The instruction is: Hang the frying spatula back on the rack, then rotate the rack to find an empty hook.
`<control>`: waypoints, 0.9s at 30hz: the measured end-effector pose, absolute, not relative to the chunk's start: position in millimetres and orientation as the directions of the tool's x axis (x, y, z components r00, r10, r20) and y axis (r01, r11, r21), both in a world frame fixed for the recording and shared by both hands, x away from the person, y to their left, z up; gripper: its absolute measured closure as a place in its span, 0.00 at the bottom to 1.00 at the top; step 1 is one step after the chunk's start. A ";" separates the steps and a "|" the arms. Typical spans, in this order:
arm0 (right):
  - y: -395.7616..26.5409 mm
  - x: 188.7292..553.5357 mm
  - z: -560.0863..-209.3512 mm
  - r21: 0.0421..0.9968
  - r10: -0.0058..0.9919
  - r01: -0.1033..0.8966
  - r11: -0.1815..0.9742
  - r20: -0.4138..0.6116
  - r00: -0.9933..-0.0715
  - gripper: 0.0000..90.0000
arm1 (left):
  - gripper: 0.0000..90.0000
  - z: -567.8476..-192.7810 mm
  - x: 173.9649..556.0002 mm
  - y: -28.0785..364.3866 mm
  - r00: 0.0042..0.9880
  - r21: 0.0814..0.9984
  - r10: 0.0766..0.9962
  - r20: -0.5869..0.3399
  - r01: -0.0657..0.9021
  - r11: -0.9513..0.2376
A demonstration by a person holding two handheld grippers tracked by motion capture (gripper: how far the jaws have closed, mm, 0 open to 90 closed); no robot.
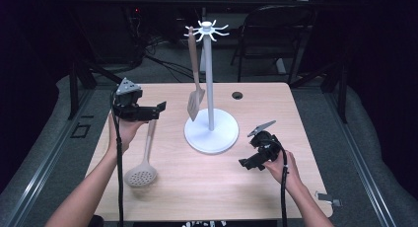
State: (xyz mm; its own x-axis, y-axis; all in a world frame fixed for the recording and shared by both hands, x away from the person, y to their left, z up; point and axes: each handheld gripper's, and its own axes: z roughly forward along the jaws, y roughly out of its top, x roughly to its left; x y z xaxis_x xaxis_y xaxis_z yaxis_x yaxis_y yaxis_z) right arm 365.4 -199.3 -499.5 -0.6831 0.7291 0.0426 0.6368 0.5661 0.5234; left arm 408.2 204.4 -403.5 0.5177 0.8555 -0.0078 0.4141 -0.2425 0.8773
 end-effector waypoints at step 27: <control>-197.0 365.5 -501.9 0.510 0.719 0.630 0.585 0.033 -0.694 0.00 | 0.06 -502.7 428.5 230.1 0.386 0.684 0.919 -0.083 0.693 -0.229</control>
State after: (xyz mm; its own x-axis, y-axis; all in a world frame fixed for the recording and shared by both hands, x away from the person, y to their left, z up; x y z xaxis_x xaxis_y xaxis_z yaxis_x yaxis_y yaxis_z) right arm 365.5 -197.0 -501.9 -0.6942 0.7190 0.0328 0.6303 0.5853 0.5101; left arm 428.5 230.1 -502.7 0.3859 0.9188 -0.0833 0.6928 -0.2290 0.6838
